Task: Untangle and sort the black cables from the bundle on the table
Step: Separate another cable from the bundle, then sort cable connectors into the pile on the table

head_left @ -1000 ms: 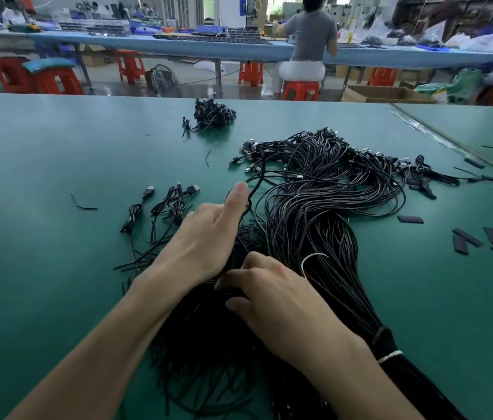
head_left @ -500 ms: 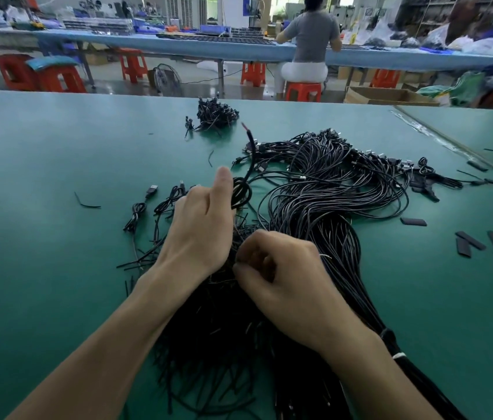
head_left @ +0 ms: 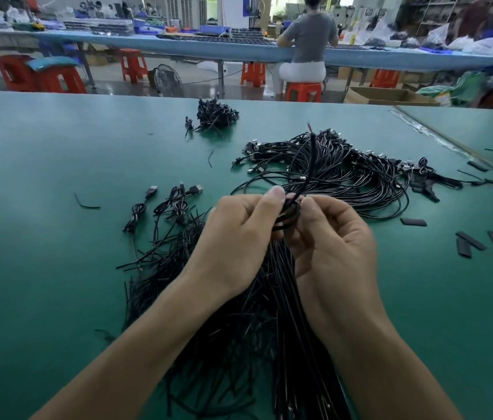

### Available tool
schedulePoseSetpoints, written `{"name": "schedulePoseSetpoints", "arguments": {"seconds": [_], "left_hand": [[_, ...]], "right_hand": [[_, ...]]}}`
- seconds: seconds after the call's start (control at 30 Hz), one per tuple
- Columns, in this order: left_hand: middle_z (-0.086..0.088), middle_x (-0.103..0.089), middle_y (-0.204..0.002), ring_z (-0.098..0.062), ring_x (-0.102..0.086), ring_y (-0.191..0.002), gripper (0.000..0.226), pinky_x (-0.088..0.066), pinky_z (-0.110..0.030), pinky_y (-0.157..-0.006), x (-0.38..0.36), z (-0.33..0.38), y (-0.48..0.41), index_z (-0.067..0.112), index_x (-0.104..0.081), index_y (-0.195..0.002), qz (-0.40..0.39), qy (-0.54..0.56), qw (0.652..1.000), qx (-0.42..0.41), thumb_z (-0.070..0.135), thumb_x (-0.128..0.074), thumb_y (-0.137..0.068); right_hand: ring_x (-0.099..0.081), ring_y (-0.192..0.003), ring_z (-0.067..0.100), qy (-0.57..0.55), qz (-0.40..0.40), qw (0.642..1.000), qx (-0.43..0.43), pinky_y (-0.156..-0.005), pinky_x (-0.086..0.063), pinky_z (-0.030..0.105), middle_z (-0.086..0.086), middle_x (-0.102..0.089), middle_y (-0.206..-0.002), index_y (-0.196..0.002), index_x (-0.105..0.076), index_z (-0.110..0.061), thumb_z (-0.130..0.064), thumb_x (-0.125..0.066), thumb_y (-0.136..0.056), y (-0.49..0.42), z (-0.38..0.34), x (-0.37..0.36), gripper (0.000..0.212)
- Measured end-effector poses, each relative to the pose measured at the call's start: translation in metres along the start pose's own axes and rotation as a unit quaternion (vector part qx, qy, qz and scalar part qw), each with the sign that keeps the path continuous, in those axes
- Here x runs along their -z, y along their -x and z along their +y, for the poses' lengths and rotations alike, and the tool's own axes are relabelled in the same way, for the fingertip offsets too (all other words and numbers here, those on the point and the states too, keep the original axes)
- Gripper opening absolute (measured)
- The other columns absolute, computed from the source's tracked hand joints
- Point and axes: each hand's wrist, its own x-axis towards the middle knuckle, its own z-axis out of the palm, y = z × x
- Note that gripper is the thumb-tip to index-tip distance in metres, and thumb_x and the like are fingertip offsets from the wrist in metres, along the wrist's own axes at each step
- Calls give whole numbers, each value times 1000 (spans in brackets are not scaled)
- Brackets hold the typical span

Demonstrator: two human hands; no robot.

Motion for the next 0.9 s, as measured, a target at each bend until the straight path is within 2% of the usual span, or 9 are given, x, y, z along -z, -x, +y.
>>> {"name": "schedulePoseSetpoints", "arguments": {"seconds": [0.13,0.23,0.4,0.5,0.57,0.63,0.77,0.83,0.9], "left_hand": [[11,-38,-43,-1,-28,-34,34,-25,-16,-36,-1,3,-2,14,-56,-85,10,101,993,63,35,-40,-106],[14,-48,-41,2,-42,-33,34,-31,-6,-37,0,9,-1,10,-62,-100,11,188,980,68,30,-34,-107],[24,-52,-45,9,-51,-42,40,-36,-4,-44,-2,4,-2,14,-69,-109,64,126,990,6,29,-32,-109],[21,-51,-45,2,-44,-40,41,-35,-14,-44,-1,-3,-6,22,-72,-98,116,56,992,-2,37,-35,-108],[17,-50,-44,1,-41,-39,44,-33,-19,-45,1,-7,-8,20,-70,-79,122,43,992,15,36,-40,-107],[12,-40,-43,-8,-34,-39,54,-29,-28,-43,4,-10,-9,13,-52,-58,87,28,995,31,37,-45,-106],[3,-30,-47,-11,-22,-40,53,-19,-25,-44,6,-8,-8,14,-44,-57,-18,19,997,66,34,-42,-106],[5,-31,-46,-8,-22,-39,53,-19,-21,-42,6,-5,-6,17,-45,-54,-55,37,995,78,26,-38,-106],[10,-31,-44,-6,-21,-37,59,-19,-17,-41,6,-3,-3,20,-47,-47,-99,80,986,105,23,-31,-103]], "right_hand": [[-60,-66,0,51,-4,999,4,-60,-46,14,-10,-69,-72,-81,-63,-19,-7,-59,-95,6,-1,-7,19],[-57,-63,2,70,-52,996,-27,-57,-42,17,-6,-69,-73,-79,-65,-20,-10,-57,-97,11,-3,-10,22],[-52,-51,-3,203,-91,975,27,-49,-42,14,-7,-64,-64,-83,-65,-6,-8,-57,-98,15,-7,-10,17],[-47,-53,-3,359,-127,917,120,-50,-39,16,-14,-63,-64,-83,-66,-15,-10,-60,-97,13,-7,-6,16],[-47,-59,-5,455,-170,853,191,-57,-35,11,-17,-59,-69,-86,-64,-19,-13,-61,-97,12,-7,-5,13],[-49,-76,-1,535,-183,777,276,-67,-40,19,-15,-58,-82,-90,-64,-18,-16,-61,-97,11,-11,-3,7],[-46,-89,18,599,-184,664,408,-73,-44,32,-1,-59,-92,-94,-69,-12,-22,-60,-97,6,-23,3,14],[-46,-93,19,598,-184,656,422,-77,-42,29,1,-57,-101,-96,-70,-11,-22,-61,-96,4,-28,5,14],[-52,-95,17,580,-191,687,393,-81,-42,22,-2,-60,-103,-94,-70,-11,-18,-64,-94,1,-32,7,9]]}}
